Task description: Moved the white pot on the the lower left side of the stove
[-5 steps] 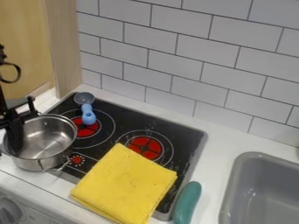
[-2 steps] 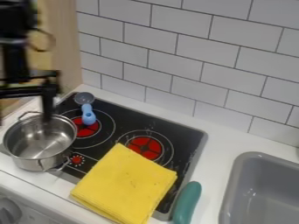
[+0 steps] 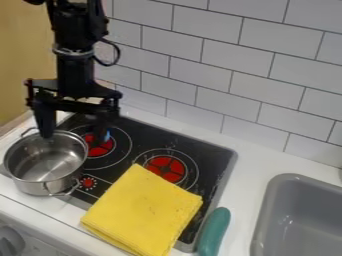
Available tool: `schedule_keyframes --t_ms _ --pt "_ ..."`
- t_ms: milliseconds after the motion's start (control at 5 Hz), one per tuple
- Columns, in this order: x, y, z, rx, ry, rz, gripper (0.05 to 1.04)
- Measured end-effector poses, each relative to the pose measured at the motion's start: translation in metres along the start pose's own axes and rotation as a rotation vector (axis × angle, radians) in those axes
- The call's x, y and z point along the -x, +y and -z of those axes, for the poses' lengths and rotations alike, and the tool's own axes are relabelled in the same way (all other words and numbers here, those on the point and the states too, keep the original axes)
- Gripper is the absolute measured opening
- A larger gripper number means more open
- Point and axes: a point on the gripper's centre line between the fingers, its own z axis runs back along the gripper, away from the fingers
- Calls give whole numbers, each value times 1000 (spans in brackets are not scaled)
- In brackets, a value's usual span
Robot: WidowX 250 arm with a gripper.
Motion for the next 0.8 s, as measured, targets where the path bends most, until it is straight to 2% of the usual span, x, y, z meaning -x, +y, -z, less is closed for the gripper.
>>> schedule_keyframes --t_ms 200,400,600,800 --pt "-15 -4 -3 14 -49 69 998" --pt "-50 -10 -17 35 -128 83 998" --pt "-67 -42 -35 75 -160 134 998" --pt "-66 -68 -44 86 -150 181 998"
